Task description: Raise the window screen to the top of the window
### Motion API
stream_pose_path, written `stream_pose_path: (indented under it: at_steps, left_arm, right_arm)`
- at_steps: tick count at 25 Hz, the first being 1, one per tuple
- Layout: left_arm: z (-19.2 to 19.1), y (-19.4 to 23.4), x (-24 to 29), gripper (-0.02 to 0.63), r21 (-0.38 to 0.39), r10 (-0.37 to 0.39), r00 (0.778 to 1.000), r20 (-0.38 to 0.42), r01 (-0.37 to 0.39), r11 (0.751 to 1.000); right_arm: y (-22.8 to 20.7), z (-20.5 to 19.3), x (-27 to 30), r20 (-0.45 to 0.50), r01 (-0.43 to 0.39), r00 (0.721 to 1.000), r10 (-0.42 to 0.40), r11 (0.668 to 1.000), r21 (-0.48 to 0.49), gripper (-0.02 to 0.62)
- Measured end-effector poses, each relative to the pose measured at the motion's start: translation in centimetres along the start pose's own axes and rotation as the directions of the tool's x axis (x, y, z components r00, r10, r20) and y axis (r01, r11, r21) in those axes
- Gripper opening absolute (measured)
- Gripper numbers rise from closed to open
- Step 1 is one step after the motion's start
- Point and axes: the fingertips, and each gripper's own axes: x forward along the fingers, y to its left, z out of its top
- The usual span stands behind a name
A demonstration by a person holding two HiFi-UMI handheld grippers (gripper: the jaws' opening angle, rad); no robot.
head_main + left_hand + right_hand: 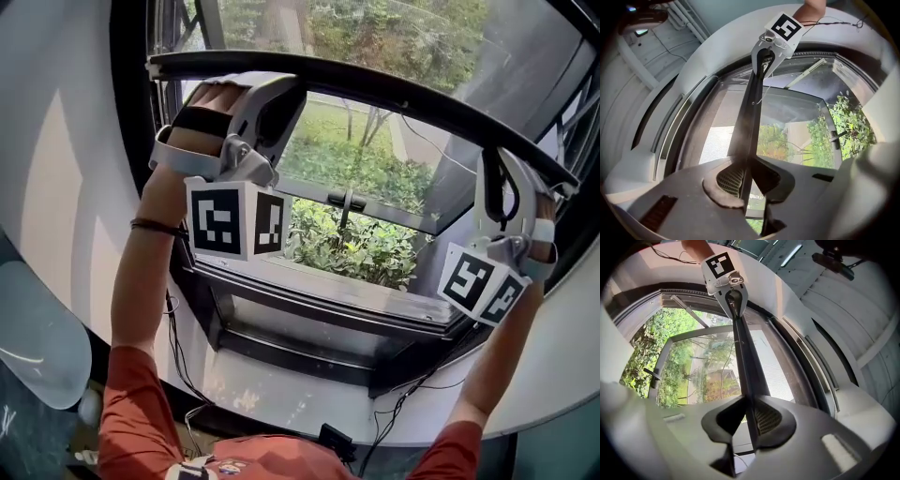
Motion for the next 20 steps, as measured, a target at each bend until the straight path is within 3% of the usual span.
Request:
stream_pose_path:
  at_steps: [12,20]
  left_arm:
    - [-0.1,2.9,1.9,0.048,0.021,0.016,1.0,-0.012,-0.016,1.0]
    - [-0.1,5.1,2.9,0.048,0.02,0.066,0.998,-0.012,-0.066,0.998]
  right_arm:
    - [-2.5,0.4,2.4,-0.011,0.006,1.0,-0.007,0.999,-0.047,0.067]
    - [-4.6,0.7,3.6,-0.002,0.058,0.998,-0.058,0.995,-0.079,0.067]
